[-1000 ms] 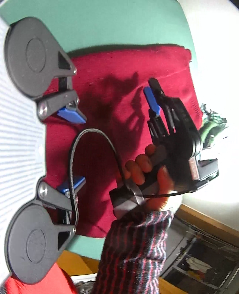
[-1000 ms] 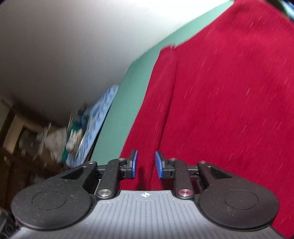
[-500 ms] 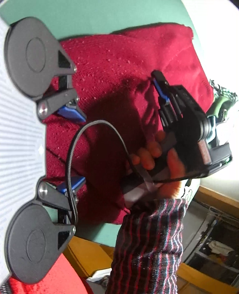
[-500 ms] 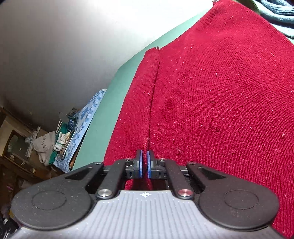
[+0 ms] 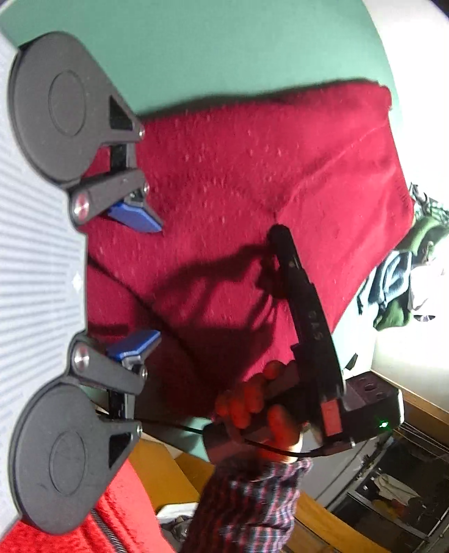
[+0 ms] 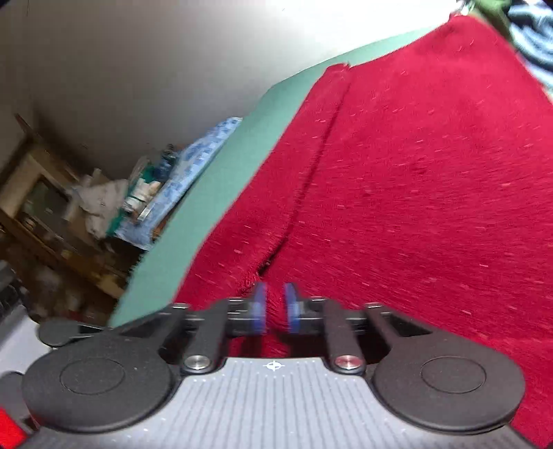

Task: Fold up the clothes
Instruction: 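Grasp the red sweater edge with the right gripper and lift it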

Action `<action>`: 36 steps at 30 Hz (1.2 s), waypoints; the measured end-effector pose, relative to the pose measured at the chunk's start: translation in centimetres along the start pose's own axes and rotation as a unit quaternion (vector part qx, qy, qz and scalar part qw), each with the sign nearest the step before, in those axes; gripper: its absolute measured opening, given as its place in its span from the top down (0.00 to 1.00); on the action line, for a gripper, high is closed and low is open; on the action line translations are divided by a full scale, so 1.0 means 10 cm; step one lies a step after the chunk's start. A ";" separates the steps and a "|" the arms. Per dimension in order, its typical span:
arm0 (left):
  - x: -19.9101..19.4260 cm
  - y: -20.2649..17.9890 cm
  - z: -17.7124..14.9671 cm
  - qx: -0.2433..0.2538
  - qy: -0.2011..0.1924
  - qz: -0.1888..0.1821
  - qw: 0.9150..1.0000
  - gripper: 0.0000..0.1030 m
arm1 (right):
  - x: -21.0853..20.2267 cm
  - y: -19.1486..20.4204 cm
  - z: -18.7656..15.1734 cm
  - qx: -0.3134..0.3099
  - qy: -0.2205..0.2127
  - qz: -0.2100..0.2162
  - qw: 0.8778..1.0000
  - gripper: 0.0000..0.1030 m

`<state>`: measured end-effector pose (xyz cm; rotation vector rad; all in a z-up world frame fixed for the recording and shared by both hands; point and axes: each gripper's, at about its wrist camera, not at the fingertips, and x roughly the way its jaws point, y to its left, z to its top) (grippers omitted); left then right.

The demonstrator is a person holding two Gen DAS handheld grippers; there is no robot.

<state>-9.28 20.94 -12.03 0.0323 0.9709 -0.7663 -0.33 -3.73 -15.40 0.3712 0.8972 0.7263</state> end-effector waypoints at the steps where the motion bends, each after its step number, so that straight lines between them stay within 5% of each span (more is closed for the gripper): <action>1: 0.05 -0.05 0.02 0.005 0.001 -0.005 1.000 0.36 | -0.03 0.00 -0.03 -0.002 -0.007 -0.006 1.000 0.94; 4: 0.16 -0.21 0.07 0.025 0.014 0.010 1.000 0.34 | -0.11 0.01 -0.10 0.003 -0.026 -0.015 1.000 0.93; 7: 0.12 -0.30 0.14 0.026 0.014 0.025 0.999 0.34 | -0.33 -0.02 -0.16 0.020 -0.052 -0.019 0.998 0.71; 10: -0.05 -0.33 0.30 0.016 -0.015 0.042 0.999 0.37 | -0.82 -0.18 -0.21 0.045 -0.094 -0.067 0.992 0.67; 13: -0.21 -0.28 0.50 -0.008 -0.051 0.068 0.996 0.37 | -1.51 -0.55 -0.37 0.089 -0.138 -0.158 0.974 0.67; 16: -0.21 -0.18 0.68 -0.041 -0.080 0.099 0.991 0.37 | -2.11 -0.90 -0.57 0.122 -0.172 -0.262 0.942 0.63; 19: 0.02 -0.14 0.81 -0.059 -0.071 0.128 0.987 0.37 | -2.50 -1.19 -0.73 0.133 -0.177 -0.335 0.916 0.59; 22: 0.24 -0.16 0.89 -0.067 -0.058 0.149 0.985 0.37 | -2.60 -1.46 -0.83 0.139 -0.177 -0.334 0.915 0.59; 30: 0.62 -0.06 0.92 -0.130 -0.048 0.170 0.976 0.34 | -2.50 -1.59 -0.83 0.099 -0.165 -0.275 0.942 0.61; 33: 0.66 -0.10 0.90 -0.132 -0.047 0.183 0.973 0.31 | -2.47 -1.53 -0.83 0.080 -0.154 -0.270 0.947 0.75; 34: 0.68 -0.11 0.89 -0.131 -0.047 0.184 0.973 0.30 | -2.46 -1.51 -0.83 0.074 -0.151 -0.268 0.949 0.89; 36: 0.71 -0.12 0.88 -0.126 -0.043 0.189 0.973 0.28 | -2.44 -1.48 -0.83 0.061 -0.144 -0.265 0.952 0.92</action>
